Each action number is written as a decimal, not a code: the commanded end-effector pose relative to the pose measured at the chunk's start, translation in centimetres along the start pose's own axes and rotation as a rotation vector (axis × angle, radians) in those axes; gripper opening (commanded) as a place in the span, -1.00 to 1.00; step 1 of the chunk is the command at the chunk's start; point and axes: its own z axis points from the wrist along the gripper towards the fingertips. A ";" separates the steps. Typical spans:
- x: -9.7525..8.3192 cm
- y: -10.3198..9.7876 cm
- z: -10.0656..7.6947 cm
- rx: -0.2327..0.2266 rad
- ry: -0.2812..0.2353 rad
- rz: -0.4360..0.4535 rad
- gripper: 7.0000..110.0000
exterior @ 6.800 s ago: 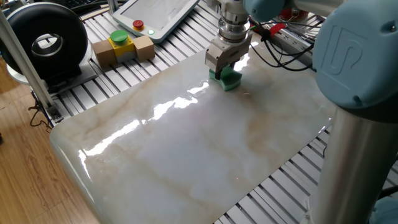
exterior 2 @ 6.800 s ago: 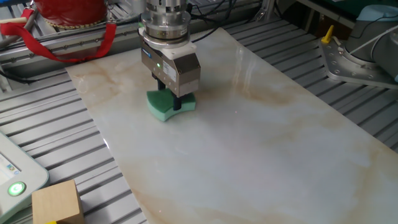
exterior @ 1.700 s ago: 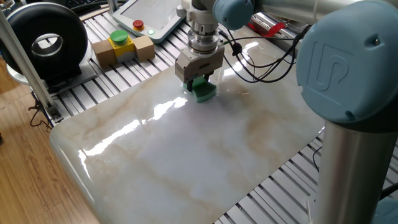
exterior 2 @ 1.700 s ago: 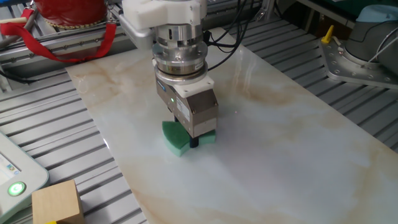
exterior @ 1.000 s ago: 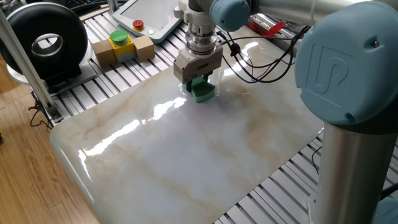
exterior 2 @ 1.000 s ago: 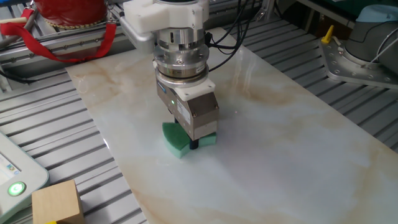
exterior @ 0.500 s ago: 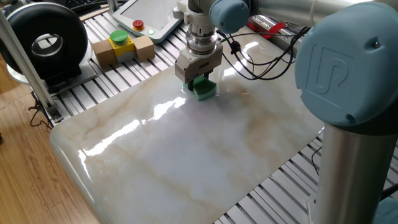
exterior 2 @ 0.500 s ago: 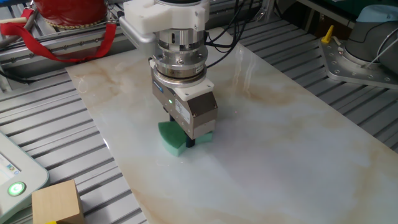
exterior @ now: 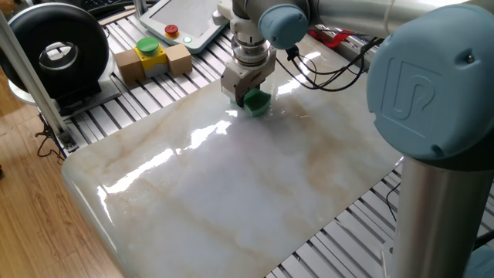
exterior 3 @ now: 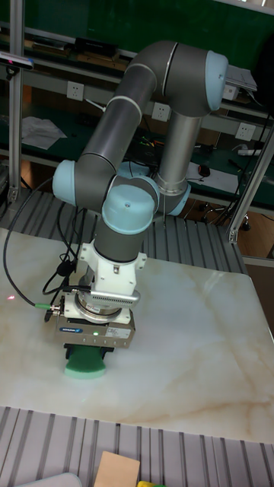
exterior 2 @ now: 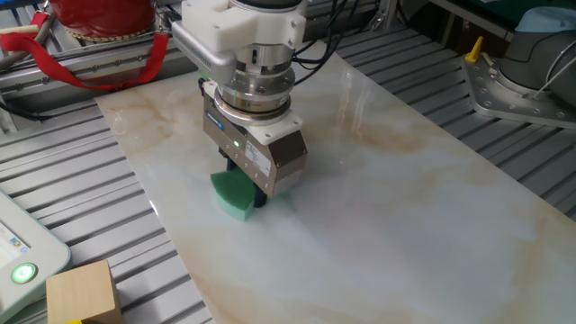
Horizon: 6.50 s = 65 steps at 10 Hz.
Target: Clean the tabletop with a sponge
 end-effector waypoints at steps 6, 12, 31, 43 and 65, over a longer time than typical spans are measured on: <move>0.0 0.6 -0.1 -0.032 0.000 0.043 -1.00; -0.6 3.2 0.5 -0.041 -0.005 0.061 -1.00; -2.3 14.2 -2.4 -0.094 0.021 0.183 -1.00; 2.8 -3.3 -1.2 -0.100 -0.001 -0.066 -1.00; 1.5 -2.6 0.8 -0.170 -0.027 -0.025 -1.00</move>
